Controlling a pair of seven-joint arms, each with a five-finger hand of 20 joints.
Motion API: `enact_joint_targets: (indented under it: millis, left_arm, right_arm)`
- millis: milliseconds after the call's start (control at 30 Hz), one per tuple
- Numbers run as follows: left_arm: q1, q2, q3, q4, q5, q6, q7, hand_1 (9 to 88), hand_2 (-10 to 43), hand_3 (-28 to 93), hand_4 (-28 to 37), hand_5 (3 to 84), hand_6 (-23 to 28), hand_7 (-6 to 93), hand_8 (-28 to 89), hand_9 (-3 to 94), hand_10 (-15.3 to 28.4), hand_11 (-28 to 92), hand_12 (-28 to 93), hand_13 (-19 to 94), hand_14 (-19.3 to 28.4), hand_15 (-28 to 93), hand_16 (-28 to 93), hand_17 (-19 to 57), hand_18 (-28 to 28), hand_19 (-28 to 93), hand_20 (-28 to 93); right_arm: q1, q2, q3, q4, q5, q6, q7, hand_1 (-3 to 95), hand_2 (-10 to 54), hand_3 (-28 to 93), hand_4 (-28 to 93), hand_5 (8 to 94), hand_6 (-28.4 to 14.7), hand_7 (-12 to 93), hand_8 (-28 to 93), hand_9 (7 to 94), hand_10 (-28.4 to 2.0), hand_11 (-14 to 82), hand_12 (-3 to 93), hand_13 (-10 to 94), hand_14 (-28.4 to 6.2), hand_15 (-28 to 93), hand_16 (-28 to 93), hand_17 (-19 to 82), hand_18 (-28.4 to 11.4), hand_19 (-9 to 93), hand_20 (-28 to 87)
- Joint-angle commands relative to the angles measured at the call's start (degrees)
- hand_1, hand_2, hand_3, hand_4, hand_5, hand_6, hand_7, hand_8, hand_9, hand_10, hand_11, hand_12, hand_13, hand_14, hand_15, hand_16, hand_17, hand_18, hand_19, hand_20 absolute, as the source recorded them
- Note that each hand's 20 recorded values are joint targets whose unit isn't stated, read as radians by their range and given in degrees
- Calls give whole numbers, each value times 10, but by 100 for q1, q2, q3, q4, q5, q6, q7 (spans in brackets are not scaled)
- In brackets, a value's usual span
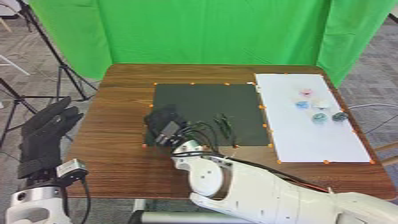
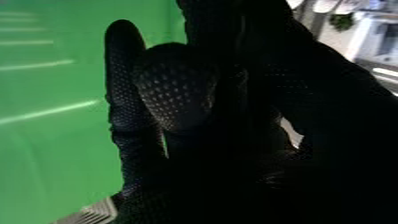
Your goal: Arrange flowers
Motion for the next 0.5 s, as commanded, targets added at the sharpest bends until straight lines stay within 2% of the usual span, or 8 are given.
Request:
enact_joint_targets:
  millis: [33,100,167,500]
  left_arm:
    - [-71,64,72,45,1,-78,-52,258,47,834,-180,407,100,179,-111,370,200,375,80,254,271,626,-160,-90,218,576,22]
    - [-67,50,62,40,19,-96,-76,257,46,834,-179,407,100,179,-111,371,199,375,80,254,271,626,-160,-90,218,576,22]
    - [-61,104,76,43,-23,-60,-46,258,47,833,-179,407,100,180,-111,370,199,375,80,254,271,626,-160,-90,218,576,22]
    - [-115,105,98,54,-21,-78,-71,259,47,834,-177,407,100,179,-111,371,200,375,79,254,272,626,-160,-90,218,576,22]
  right_arm:
    - [-4,-35,181,-24,-234,-22,-297,543,-95,748,-283,814,23,250,11,916,-64,154,349,837,-48,643,202,374,-163,884,-175]
    - [-108,-62,319,-25,-306,-75,-392,543,-95,747,-283,813,23,250,11,916,-64,153,349,836,-49,644,202,372,-164,883,-172]
    - [41,-28,126,-34,-182,-21,-261,544,-95,747,-283,814,22,250,10,917,-64,153,349,836,-49,644,202,370,-165,882,-170]
    - [-321,-133,578,-142,-331,-428,-541,515,-95,746,-283,778,5,244,17,889,-71,127,365,806,-59,656,203,346,-170,869,-150]
